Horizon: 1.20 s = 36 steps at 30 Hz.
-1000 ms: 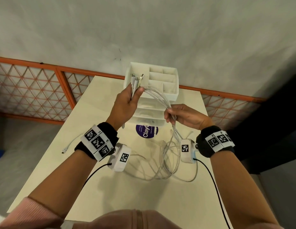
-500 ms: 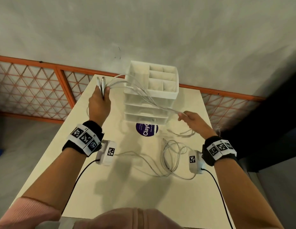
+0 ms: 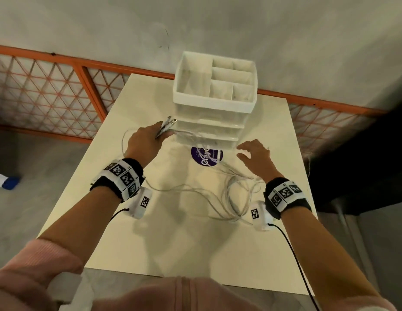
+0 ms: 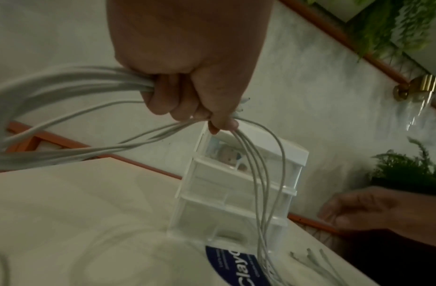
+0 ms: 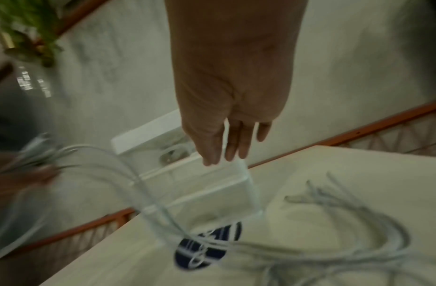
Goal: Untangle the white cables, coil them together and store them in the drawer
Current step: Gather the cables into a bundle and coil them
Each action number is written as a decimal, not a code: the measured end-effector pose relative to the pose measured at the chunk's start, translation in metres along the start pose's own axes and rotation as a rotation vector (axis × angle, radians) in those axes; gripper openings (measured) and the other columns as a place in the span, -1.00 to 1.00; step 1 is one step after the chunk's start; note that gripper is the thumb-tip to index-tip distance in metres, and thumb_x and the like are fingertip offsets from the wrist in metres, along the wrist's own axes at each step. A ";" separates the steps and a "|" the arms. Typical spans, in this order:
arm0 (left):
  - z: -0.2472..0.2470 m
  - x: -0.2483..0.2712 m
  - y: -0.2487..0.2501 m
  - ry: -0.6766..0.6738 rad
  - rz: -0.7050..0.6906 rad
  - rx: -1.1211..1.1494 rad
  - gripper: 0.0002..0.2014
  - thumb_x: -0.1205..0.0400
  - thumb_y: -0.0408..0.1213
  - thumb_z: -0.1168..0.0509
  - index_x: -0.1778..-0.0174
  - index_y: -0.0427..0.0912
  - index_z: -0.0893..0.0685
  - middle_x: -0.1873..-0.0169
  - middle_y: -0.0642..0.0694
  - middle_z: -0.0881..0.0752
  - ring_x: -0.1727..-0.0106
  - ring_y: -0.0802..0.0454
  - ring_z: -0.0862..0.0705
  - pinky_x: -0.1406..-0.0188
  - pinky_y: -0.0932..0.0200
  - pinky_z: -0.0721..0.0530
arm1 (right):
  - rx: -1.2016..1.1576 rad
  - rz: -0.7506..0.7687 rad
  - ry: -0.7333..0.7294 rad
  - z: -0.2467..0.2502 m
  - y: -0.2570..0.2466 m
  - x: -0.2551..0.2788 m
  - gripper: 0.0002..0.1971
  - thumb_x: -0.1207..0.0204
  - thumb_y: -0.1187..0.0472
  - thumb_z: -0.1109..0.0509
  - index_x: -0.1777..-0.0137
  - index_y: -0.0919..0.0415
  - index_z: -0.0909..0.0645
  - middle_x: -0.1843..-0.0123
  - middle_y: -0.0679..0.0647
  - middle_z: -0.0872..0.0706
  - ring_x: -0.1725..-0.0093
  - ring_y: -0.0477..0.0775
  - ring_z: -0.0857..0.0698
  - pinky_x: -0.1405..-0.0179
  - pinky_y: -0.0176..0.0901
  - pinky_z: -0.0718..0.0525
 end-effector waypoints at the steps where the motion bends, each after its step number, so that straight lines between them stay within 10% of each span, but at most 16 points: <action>1: -0.005 -0.003 -0.003 -0.032 -0.009 -0.008 -0.57 -0.66 0.05 -0.20 -0.14 -0.28 -0.61 0.14 -0.40 -0.75 0.12 -0.43 -0.69 0.31 0.02 -0.42 | -0.084 0.070 -0.010 -0.012 -0.019 0.003 -0.83 -0.55 0.28 -0.40 -0.08 0.32 -0.69 -0.07 0.27 -0.68 0.00 0.14 -0.70 -0.05 -0.18 -0.50; 6: -0.007 -0.016 -0.018 -0.213 0.024 0.148 -0.47 -0.51 0.01 -0.43 -0.39 -0.01 -0.54 0.46 -0.05 -0.57 0.37 0.06 -0.54 0.36 0.24 -0.42 | -0.307 0.162 -0.441 -0.094 -0.095 0.007 -0.86 -0.57 0.32 -0.37 0.04 0.40 -0.70 0.29 0.22 -0.72 0.49 -0.28 -0.63 0.32 -0.39 -0.63; 17: 0.072 0.005 -0.082 0.020 0.001 0.572 -0.87 -0.61 -0.13 -0.29 0.25 0.03 -0.52 0.55 0.15 -0.29 0.49 0.16 -0.25 0.45 0.30 -0.24 | 0.043 0.523 -0.768 -0.238 -0.215 0.007 -0.69 -0.59 0.28 -0.32 -0.32 0.23 -0.59 -0.35 0.20 -0.56 -0.32 0.18 -0.55 -0.30 -0.06 -0.48; 19: 0.078 0.007 -0.095 0.063 0.021 0.636 -0.85 -0.61 -0.09 -0.28 0.25 0.01 -0.52 0.48 -0.17 -0.32 0.43 -0.08 -0.27 0.43 0.12 -0.25 | 0.145 0.574 -0.650 -0.255 -0.228 0.001 -0.62 -0.54 0.31 -0.33 -0.37 0.22 -0.52 -0.42 0.21 -0.45 -0.39 0.24 -0.41 -0.35 0.06 -0.42; 23: 0.077 0.015 -0.116 0.141 0.105 0.731 -0.83 -0.57 -0.04 -0.29 0.27 0.00 -0.52 0.44 -0.18 -0.31 0.44 -0.06 -0.23 0.45 0.03 -0.20 | 0.211 0.338 -0.416 -0.262 -0.212 -0.027 -0.52 -0.51 0.36 -0.32 -0.42 0.43 -0.33 -0.41 0.39 -0.40 -0.42 0.34 -0.37 -0.40 0.03 -0.27; 27: 0.066 0.021 -0.126 0.140 0.155 0.761 -0.82 -0.56 -0.07 -0.30 0.30 -0.02 -0.51 0.48 -0.07 -0.29 0.47 0.16 -0.23 0.46 0.18 -0.21 | 0.085 0.202 -0.562 -0.252 -0.192 -0.032 -0.46 -0.43 0.49 -0.35 -0.41 0.46 -0.31 -0.33 0.40 -0.52 -0.34 0.33 -0.52 -0.24 -0.01 -0.45; 36: 0.044 0.022 -0.104 0.050 0.173 0.784 -0.77 -0.51 0.03 -0.32 0.36 0.03 -0.49 0.50 -0.01 -0.29 0.47 0.07 -0.21 0.47 0.12 -0.19 | 0.668 0.131 -0.847 -0.193 -0.122 -0.002 -0.58 -0.48 0.45 -0.33 -0.34 0.44 -0.39 -0.34 0.37 -0.57 -0.32 0.35 -0.60 -0.12 -0.02 -0.58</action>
Point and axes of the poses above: each hand's wrist, its own x-axis away from the middle knuckle, its own z-axis out of the back of the hand, y = z × x, the point moved 7 cm from there along -x, towards the middle knuckle
